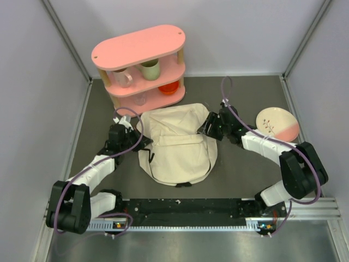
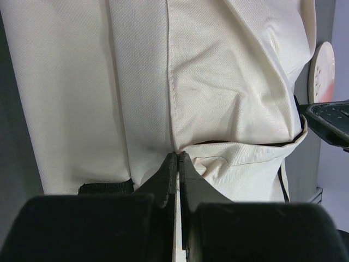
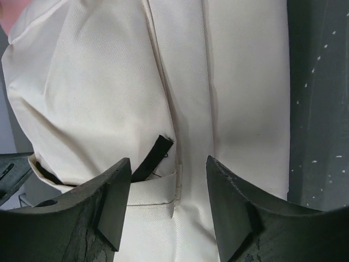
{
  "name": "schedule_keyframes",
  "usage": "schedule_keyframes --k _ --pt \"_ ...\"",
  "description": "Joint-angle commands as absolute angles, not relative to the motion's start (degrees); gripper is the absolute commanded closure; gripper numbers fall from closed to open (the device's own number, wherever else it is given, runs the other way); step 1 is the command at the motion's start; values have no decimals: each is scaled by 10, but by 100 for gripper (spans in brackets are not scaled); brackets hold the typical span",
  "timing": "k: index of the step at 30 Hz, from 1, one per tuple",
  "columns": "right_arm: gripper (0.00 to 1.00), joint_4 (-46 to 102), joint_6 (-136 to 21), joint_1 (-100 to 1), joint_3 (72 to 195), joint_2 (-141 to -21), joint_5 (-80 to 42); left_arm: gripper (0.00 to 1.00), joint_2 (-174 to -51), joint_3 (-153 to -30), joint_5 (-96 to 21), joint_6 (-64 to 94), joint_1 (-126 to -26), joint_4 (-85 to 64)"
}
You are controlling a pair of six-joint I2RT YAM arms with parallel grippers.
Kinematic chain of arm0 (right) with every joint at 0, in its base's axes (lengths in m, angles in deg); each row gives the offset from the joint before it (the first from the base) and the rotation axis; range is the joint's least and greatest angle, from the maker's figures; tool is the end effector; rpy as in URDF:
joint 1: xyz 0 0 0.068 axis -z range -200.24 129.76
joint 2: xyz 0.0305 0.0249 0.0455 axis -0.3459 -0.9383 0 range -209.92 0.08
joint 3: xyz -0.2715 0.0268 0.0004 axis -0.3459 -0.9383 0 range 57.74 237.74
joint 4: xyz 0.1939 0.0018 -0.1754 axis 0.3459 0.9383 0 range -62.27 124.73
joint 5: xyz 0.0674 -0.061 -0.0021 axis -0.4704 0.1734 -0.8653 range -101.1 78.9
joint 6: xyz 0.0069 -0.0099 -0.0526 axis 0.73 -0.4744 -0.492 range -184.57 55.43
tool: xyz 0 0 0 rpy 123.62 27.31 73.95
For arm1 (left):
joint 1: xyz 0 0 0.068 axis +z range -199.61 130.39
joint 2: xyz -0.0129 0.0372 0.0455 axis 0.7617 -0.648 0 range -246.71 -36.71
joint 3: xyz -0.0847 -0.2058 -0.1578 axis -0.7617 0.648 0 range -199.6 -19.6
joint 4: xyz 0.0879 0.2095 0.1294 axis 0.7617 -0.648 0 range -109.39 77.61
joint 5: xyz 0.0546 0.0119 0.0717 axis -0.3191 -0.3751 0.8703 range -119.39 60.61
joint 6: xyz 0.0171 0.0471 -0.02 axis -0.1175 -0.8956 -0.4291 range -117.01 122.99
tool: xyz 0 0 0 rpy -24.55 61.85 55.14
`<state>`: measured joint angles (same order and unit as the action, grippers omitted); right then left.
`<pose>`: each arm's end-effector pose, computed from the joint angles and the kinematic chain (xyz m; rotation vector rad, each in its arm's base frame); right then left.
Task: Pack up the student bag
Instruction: Zip the student bag at the center of the board.
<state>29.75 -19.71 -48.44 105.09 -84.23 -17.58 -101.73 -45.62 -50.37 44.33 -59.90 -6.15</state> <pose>0.2720 0.1503 0.2080 0.2803 2.3582 0.7822 0.2209 -0.0530 0.1872 -0.3801 2.2099 -0.9019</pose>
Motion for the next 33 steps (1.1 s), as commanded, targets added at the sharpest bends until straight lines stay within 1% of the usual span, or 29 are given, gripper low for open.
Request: schedule_keyframes --k 1,5,6,7,11,12,14,15,17,18,22,30,31,32,33 --pt "44 247 -170 -481 1061 -846 -227 100 -1016 -459 -502 430 -597 -60" --pt "49 222 -168 -484 1062 -871 -238 100 -1020 -458 -505 433 -597 -54" --pt "55 223 -171 -484 1067 -875 -243 100 -1020 -459 -505 433 -597 -54" --pt "57 226 -173 -484 1071 -877 -243 100 -1019 -459 -506 433 -597 -54" --pt "59 267 -187 -491 1088 -890 -230 100 -1019 -458 -504 430 -597 -57" --pt "62 268 -194 -492 1091 -894 -227 100 -1019 -458 -505 430 -597 -56" --pt "72 275 -199 -492 1094 -897 -227 100 -1019 -458 -506 430 -597 -56" --pt "84 276 -203 -493 1094 -894 -221 100 -1019 -457 -505 430 -597 -57" --pt "93 276 -208 -493 1092 -890 -212 100 -1019 -456 -503 431 -597 -57" --pt "96 292 -214 -492 1092 -888 -199 100 -1018 -455 -503 431 -597 -57" --pt "97 321 -233 -492 1097 -869 -149 100 -1018 -456 -503 431 -597 -58" --pt "96 347 -267 -492 1106 -840 -113 100 -1018 -458 -497 427 -597 -64" --pt "97 345 -272 -492 1105 -838 -113 100 -1018 -458 -497 426 -597 -65" --pt "100 346 -281 -492 1106 -832 -113 100 -1017 -458 -496 426 -597 -66" --pt "100 348 -285 -492 1106 -829 -113 100 -1017 -457 -496 426 -597 -67"
